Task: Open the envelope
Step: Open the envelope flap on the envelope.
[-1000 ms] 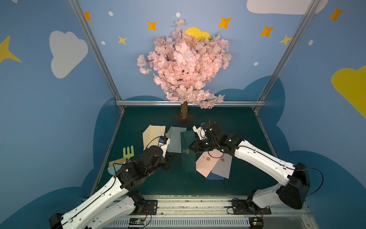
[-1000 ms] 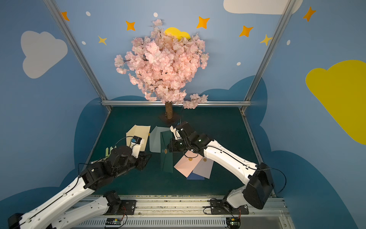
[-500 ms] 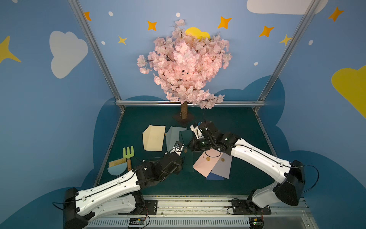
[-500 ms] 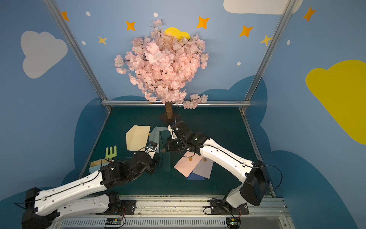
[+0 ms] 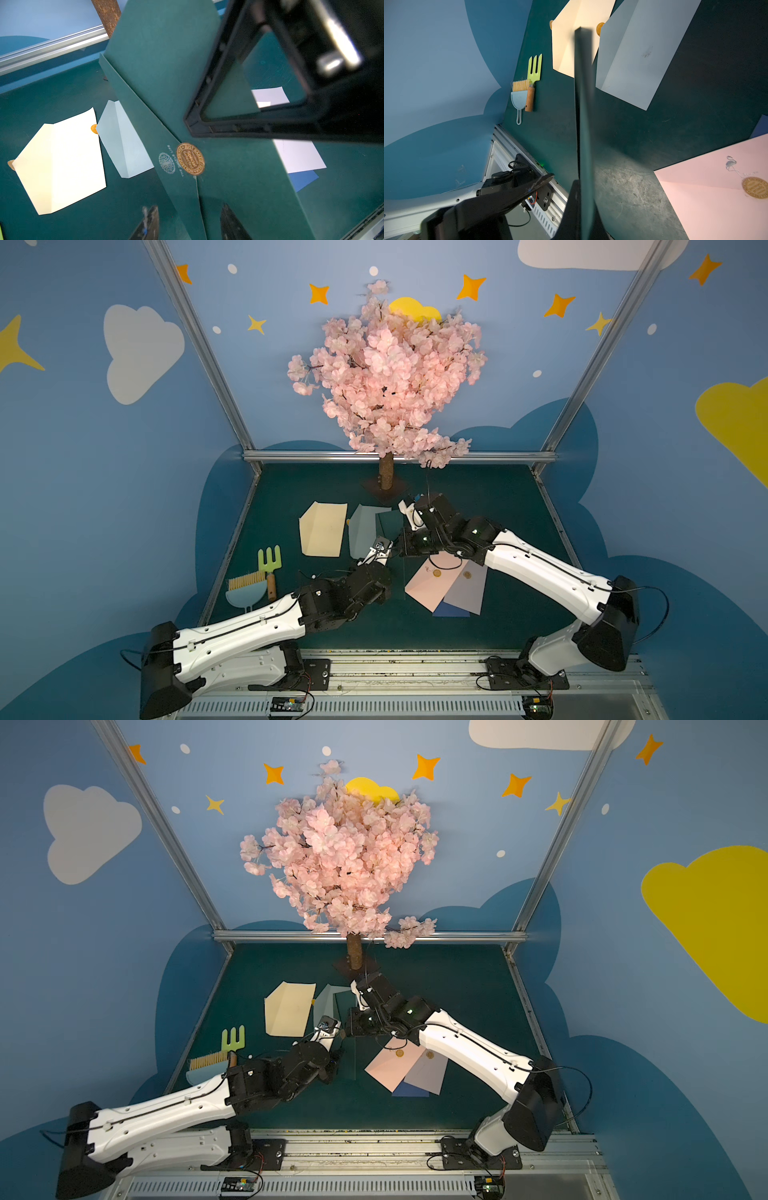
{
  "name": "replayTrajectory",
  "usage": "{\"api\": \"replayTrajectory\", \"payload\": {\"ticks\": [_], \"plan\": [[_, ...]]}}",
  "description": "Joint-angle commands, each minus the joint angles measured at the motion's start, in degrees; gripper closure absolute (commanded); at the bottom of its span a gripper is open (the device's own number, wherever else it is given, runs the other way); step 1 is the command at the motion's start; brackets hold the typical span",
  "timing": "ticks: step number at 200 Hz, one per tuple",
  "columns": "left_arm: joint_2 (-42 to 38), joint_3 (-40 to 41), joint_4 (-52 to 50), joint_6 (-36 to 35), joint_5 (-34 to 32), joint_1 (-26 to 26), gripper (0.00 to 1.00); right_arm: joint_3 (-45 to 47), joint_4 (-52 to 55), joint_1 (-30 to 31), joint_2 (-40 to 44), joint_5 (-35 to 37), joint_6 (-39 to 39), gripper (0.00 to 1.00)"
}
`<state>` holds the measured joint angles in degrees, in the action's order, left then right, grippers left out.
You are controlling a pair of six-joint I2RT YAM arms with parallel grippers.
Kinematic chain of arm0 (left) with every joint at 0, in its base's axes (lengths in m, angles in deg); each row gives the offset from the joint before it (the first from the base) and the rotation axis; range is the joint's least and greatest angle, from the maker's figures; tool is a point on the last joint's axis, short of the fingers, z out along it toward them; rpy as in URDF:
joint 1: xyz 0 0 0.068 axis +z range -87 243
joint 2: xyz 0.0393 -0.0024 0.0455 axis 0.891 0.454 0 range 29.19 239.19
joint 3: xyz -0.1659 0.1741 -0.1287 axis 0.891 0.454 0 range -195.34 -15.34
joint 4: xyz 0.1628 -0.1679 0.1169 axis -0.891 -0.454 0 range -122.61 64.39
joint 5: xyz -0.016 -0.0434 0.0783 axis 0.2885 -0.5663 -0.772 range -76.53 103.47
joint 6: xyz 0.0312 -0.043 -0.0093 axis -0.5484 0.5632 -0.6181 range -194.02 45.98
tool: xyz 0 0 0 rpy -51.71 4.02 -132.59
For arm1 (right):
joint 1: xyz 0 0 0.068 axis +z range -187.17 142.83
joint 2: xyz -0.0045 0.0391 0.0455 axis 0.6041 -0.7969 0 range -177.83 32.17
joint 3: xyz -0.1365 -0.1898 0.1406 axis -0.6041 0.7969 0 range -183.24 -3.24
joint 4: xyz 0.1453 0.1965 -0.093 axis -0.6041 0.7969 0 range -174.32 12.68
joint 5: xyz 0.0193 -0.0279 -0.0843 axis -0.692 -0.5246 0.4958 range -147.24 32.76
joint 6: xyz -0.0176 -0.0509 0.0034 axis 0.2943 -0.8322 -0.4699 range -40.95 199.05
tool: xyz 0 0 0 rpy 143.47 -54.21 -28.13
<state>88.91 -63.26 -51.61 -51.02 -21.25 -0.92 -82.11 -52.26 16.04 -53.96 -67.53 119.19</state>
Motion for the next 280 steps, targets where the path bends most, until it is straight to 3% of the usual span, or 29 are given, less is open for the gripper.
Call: {"api": "replayTrajectory", "payload": {"ticks": [1,82,280], "plan": [[0.72,0.29,1.21,1.57,-1.11,-0.24,0.51,-2.11,1.43,0.5,-0.11,0.86,0.2,1.0],[1.41,-0.67,-3.07,6.46,-6.21,0.61,0.5,-2.59,1.75,0.95,1.15,-0.1,0.47,1.0],[-5.69,1.68,-6.8,7.57,-5.05,5.12,0.49,-0.9,2.68,2.34,2.41,-1.03,-0.03,1.0]]}}
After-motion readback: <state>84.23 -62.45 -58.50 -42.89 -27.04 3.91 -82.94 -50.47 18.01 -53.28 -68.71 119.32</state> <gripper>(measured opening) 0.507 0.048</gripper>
